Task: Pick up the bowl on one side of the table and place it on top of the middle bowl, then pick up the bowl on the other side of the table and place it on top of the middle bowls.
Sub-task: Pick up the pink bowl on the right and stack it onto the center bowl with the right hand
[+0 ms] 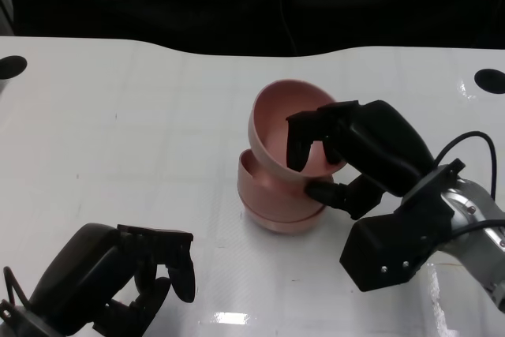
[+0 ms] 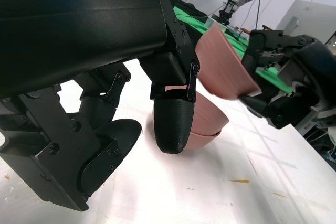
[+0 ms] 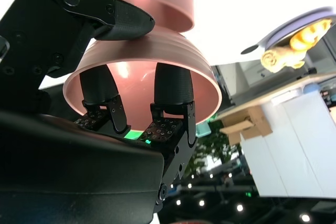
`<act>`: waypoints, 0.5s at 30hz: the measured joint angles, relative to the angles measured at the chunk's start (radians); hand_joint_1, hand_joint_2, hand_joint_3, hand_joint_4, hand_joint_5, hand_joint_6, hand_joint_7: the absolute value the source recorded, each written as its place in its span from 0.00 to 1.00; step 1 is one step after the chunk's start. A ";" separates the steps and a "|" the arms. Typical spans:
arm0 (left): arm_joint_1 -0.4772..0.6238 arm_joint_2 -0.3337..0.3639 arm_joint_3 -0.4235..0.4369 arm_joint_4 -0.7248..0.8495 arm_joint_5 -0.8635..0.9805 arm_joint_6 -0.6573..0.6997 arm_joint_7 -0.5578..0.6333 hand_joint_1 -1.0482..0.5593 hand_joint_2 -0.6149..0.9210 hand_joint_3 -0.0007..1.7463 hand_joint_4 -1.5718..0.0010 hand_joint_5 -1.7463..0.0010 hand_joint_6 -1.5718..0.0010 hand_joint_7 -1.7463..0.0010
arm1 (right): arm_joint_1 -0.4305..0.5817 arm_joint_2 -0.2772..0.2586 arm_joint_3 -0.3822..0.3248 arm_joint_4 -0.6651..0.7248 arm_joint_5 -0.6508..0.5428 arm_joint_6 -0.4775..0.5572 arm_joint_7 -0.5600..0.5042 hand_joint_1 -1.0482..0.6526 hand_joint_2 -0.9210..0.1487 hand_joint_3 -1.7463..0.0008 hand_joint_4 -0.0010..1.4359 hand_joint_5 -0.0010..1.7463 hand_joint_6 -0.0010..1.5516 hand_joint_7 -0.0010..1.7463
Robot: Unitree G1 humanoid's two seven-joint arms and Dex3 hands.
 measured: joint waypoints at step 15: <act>0.001 0.000 0.000 -0.004 0.018 0.000 0.000 0.65 0.53 0.89 0.44 0.06 0.45 0.21 | -0.011 0.012 0.019 0.060 0.049 -0.001 0.114 0.45 0.37 0.59 0.47 0.45 0.52 0.11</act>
